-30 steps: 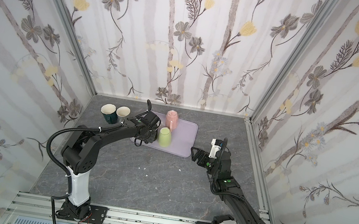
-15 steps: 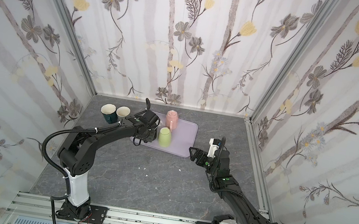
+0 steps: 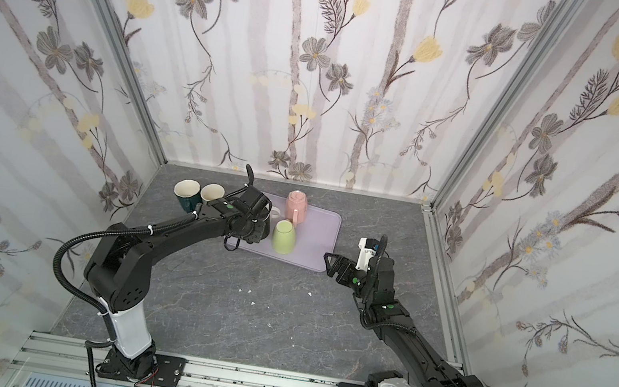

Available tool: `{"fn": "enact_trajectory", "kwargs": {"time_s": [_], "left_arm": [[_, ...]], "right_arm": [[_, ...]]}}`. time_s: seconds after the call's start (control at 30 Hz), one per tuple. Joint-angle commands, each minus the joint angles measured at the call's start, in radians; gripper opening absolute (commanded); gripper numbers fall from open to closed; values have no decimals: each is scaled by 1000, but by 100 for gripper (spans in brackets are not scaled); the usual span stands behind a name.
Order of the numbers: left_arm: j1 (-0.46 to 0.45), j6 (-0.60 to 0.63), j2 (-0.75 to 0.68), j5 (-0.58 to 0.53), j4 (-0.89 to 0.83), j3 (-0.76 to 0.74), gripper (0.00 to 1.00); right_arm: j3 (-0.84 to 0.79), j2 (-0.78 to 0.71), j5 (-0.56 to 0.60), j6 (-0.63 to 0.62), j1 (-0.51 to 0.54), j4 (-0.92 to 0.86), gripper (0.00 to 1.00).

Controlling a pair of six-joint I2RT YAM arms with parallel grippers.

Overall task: Turn the mug right side up
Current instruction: 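Grasp the black mug with the left gripper and lift it, then tilt the black mug sideways toward the right gripper while right gripper approaches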

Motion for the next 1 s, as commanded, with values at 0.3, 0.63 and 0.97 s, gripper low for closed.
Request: {"fn": "enact_trajectory", "kwargs": {"time_s": [0.3,0.63,0.97], "left_arm": [[-1,-49,-132,118,129,-43,0],[-2,-121,-199,266,237,-71,0],[-9,-211,-210,400,365,-82,0]], "right_arm": [[2,18,-37,29,5,73,94],[12,30,-70,46,9,105,94],[51,50,-107,77,28,158,93]]}}
